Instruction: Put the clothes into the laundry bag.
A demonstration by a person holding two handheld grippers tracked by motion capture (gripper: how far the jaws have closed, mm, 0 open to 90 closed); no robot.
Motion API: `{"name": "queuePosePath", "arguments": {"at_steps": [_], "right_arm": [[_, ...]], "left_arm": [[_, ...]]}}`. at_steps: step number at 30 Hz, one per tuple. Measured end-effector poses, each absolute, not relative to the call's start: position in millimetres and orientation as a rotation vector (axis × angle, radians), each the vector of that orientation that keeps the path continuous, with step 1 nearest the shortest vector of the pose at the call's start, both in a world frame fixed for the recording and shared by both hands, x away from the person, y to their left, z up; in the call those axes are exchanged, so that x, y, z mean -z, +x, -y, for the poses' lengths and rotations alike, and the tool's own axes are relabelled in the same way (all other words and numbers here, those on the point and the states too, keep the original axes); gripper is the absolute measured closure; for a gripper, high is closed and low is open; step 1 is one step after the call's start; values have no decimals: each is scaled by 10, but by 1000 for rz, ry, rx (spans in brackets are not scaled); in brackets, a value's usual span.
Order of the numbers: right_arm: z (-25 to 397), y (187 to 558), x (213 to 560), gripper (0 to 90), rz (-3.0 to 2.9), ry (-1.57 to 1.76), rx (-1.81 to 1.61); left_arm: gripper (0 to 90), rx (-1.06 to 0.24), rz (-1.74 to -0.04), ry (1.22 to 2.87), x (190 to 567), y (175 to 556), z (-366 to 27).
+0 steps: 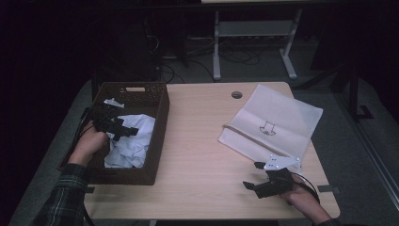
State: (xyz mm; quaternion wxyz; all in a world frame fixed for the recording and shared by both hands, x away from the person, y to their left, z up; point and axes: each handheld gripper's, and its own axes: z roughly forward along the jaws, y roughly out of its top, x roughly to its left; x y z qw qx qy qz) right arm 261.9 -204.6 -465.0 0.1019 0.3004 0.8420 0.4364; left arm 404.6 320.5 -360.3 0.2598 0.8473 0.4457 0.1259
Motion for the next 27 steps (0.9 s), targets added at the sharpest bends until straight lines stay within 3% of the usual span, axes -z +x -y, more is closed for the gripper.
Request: {"name": "queuePosePath", "arguments": {"at_steps": [20,27], "right_arm": [[2062,2625,4661,136,-2490,893,-1294],[2063,2625,4663,136,-2493,896,-1294]], "left_arm": [[186,-237,-1347,2382,4014,4258,-3349],[147,-188,-1342,2412,4141,4262,-3364]]}}
